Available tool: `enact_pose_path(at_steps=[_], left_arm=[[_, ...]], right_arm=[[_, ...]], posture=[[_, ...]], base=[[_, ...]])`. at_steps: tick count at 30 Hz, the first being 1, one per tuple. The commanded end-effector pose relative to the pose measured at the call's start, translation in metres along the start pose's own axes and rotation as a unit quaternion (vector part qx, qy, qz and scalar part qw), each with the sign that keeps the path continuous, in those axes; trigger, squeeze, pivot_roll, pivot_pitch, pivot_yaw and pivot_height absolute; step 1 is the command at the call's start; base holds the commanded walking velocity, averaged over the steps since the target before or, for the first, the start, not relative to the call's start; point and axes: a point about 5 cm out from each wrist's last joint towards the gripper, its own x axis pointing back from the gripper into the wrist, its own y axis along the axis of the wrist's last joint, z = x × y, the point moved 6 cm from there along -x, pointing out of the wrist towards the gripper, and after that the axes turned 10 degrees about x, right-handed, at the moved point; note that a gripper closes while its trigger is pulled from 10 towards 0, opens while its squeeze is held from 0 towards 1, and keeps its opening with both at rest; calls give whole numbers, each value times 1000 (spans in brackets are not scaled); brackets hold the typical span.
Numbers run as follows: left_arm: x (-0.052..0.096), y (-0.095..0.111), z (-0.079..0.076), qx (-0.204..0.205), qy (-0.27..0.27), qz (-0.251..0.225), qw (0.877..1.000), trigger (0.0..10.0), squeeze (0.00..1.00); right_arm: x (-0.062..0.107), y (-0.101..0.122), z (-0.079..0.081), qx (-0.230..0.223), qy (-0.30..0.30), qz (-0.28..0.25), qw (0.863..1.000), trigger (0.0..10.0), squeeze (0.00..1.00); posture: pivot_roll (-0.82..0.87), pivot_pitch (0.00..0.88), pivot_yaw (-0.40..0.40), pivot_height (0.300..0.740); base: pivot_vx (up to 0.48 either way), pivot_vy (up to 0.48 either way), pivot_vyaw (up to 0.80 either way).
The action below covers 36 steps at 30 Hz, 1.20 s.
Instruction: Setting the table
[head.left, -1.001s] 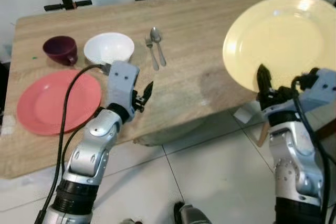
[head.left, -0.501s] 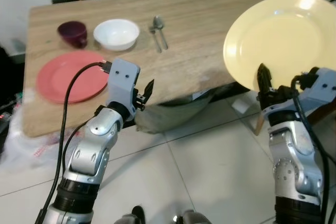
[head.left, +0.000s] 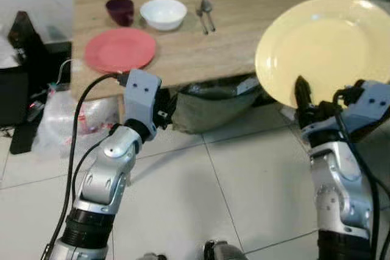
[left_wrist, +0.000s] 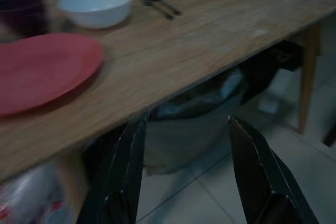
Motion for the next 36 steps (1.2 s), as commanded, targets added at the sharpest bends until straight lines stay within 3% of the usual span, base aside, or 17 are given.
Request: enact_pose_path(at_steps=[1,36], left_arm=[[0,-5,-3,3,-3,8,1000,10000,0],[-3,-5,-7,6,-10,9,1000,10000,0]], right_arm=[[1,2,-4,9,-7,-3,1000,10000,0],[3,-3,-11,15,-16,4,1000,10000,0]], posture=[[-163,59,68,740],[-173,79,72,740]], base=[[-322,0,0],[-314,0,0]])
